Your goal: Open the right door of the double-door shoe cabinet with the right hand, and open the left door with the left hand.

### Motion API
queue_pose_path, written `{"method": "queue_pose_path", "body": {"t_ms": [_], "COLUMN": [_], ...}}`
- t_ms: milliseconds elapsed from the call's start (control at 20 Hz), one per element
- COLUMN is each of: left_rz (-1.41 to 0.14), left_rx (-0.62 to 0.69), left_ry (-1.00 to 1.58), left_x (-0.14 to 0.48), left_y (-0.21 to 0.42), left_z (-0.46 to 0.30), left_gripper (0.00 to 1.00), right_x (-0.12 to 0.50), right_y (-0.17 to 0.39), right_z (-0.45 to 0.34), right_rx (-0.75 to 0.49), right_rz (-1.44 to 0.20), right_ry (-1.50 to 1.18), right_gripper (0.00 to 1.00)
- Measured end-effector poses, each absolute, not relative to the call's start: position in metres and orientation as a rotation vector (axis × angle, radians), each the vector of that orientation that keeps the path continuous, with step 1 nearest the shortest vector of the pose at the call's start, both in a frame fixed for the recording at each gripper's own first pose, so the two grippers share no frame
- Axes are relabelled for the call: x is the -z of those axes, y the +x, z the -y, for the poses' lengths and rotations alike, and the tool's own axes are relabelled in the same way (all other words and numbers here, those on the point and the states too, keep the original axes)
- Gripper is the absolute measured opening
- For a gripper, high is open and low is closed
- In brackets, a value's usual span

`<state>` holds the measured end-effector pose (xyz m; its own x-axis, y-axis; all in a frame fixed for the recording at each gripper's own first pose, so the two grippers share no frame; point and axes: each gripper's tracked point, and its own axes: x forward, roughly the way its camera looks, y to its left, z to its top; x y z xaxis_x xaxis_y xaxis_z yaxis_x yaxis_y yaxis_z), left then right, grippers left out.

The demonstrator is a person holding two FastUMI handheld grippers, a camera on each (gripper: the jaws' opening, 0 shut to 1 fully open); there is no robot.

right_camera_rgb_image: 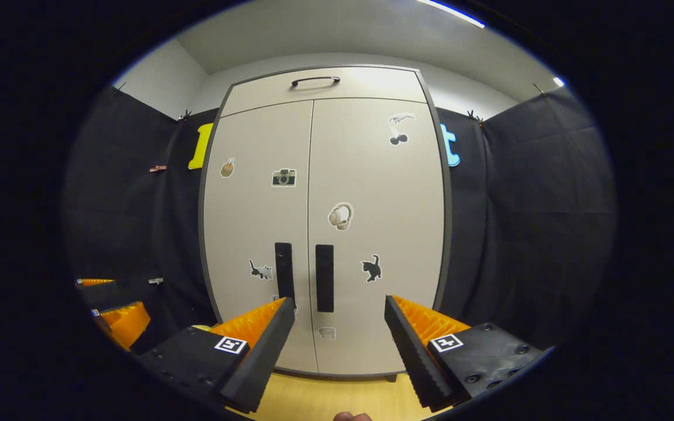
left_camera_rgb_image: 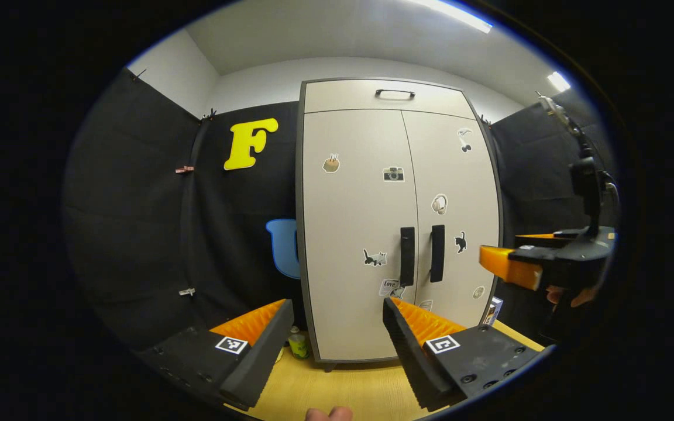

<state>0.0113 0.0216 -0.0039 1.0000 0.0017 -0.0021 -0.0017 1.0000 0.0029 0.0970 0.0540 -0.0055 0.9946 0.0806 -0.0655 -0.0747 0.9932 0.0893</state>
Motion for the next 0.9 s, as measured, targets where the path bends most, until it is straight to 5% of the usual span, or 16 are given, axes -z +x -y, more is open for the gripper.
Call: {"method": "queue_pose_path", "body": {"t_ms": [550,800,850,900], "left_rz": [-0.016,-0.024,-0.027,-0.029], "left_rx": [-0.016,-0.02,-0.02,-0.023], "left_ry": [-0.014,-0.022,-0.022,-0.021], "left_x": [0.019,0.025,0.027,0.029], "left_y": [0.018,0.023,0.023,0.025], "left_z": [-0.035,-0.04,-0.041,-0.042], "left_gripper": [0.95,0.95,0.95,0.95], "right_x": [0.043,0.058,0.063,0.066], "right_y": [0.21,0.243,0.251,0.254], "right_z": [-0.077,-0.087,-0.087,-0.089], "right_rx": [-0.055,-0.048,-0.035,-0.026], "right_rz": [-0.134,-0.144,-0.151,-0.163], "right_ry": [0.088,0.046,0.051,0.066], "right_gripper": [0.95,0.77,0.53,0.46]}}
